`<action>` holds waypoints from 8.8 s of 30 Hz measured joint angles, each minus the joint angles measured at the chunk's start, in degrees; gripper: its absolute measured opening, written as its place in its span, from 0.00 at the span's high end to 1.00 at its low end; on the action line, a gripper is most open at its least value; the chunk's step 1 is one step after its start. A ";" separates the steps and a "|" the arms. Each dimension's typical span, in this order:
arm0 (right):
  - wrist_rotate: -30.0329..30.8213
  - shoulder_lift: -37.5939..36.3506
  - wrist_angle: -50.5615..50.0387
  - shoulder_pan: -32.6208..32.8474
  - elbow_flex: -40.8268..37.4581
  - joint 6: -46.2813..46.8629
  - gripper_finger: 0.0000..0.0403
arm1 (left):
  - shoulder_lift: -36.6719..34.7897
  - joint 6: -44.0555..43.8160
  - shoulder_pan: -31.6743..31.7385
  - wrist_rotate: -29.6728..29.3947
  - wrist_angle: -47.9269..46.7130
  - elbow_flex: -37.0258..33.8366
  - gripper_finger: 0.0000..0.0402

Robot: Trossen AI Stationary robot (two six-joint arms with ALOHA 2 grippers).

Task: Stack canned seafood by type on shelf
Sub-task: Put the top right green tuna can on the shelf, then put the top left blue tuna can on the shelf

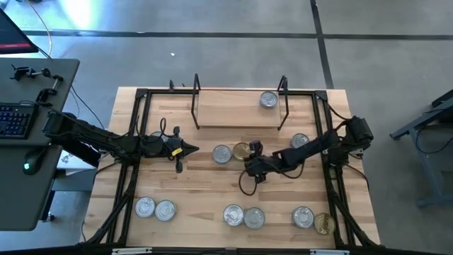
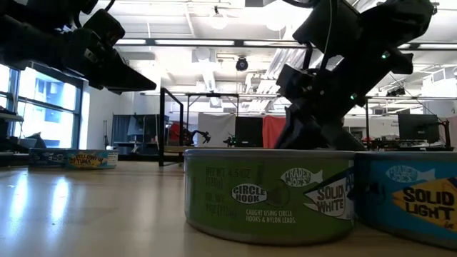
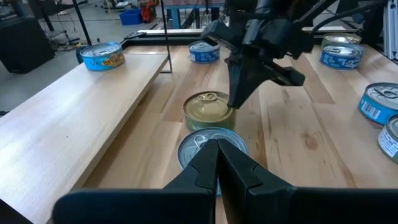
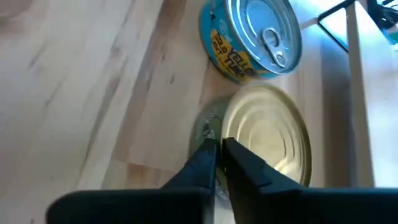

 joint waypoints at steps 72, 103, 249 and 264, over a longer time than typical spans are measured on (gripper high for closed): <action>-1.65 12.30 -22.48 -32.27 37.24 6.78 0.83 | 0.02 0.42 0.00 0.24 0.18 -0.06 1.00; -26.38 7.00 46.09 -5.84 15.85 11.33 0.77 | -0.15 -3.51 -4.77 -1.79 -0.96 0.00 1.00; -23.09 10.42 13.16 -2.92 20.72 -0.39 0.34 | 17.94 -3.98 -5.95 12.65 -38.03 26.08 1.00; -18.79 7.47 10.53 0.81 20.65 17.01 0.34 | 23.06 2.30 -22.77 1.88 -41.66 26.12 0.97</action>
